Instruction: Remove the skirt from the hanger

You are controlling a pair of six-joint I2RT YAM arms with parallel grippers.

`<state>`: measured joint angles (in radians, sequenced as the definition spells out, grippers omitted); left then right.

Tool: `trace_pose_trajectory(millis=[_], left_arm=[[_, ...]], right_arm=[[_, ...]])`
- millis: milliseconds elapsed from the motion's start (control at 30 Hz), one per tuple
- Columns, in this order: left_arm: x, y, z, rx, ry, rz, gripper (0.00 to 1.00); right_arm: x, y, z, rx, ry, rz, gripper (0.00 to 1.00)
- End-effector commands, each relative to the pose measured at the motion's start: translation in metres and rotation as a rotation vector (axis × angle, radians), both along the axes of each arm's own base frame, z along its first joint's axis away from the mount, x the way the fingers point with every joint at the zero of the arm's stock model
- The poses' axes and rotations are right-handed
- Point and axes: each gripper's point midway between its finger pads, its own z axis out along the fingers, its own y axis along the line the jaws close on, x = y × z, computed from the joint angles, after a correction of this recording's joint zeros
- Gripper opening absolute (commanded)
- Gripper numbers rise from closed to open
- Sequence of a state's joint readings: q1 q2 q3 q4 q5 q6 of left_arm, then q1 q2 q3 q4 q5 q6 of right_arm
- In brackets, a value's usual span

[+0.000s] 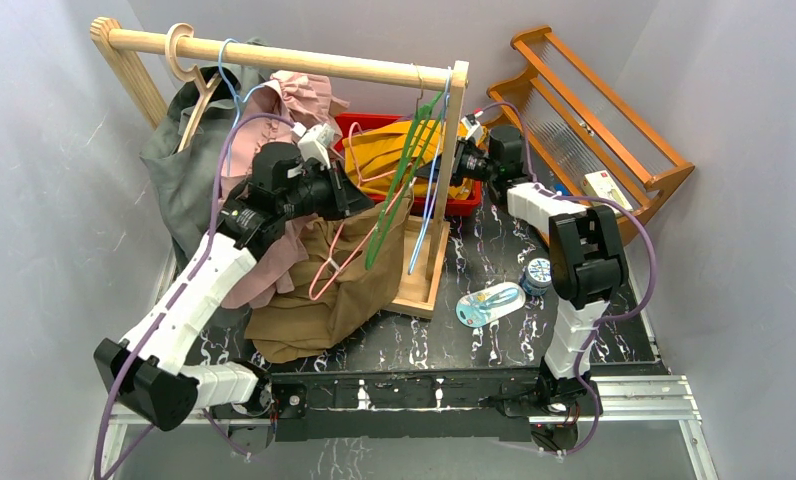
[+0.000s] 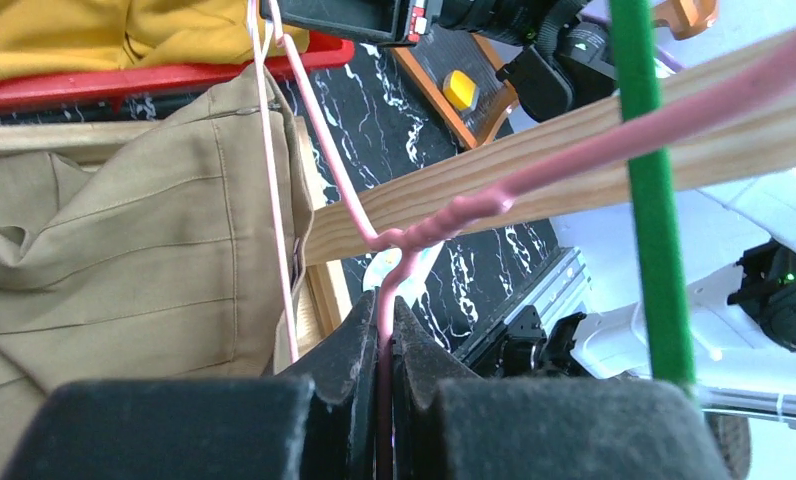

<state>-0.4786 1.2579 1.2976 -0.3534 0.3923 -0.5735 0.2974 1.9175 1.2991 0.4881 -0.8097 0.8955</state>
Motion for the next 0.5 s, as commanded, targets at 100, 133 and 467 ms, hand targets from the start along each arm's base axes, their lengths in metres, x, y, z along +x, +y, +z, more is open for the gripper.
trace_pose_trajectory(millis=[100,133,467], left_arm=[[-0.018,0.018,0.054,-0.06,-0.229,0.012,0.0],[-0.019,0.02,0.056,-0.063,-0.241,0.019,0.0],[0.005,0.014,0.082,-0.188,-0.388,0.087,0.0]], right_arm=[[0.025,-0.02,0.024,0.018,0.001,-0.087,0.0],[0.026,-0.02,0.022,0.014,0.006,-0.088,0.0],[-0.003,-0.007,0.037,0.078,-0.033,0.062,0.0]])
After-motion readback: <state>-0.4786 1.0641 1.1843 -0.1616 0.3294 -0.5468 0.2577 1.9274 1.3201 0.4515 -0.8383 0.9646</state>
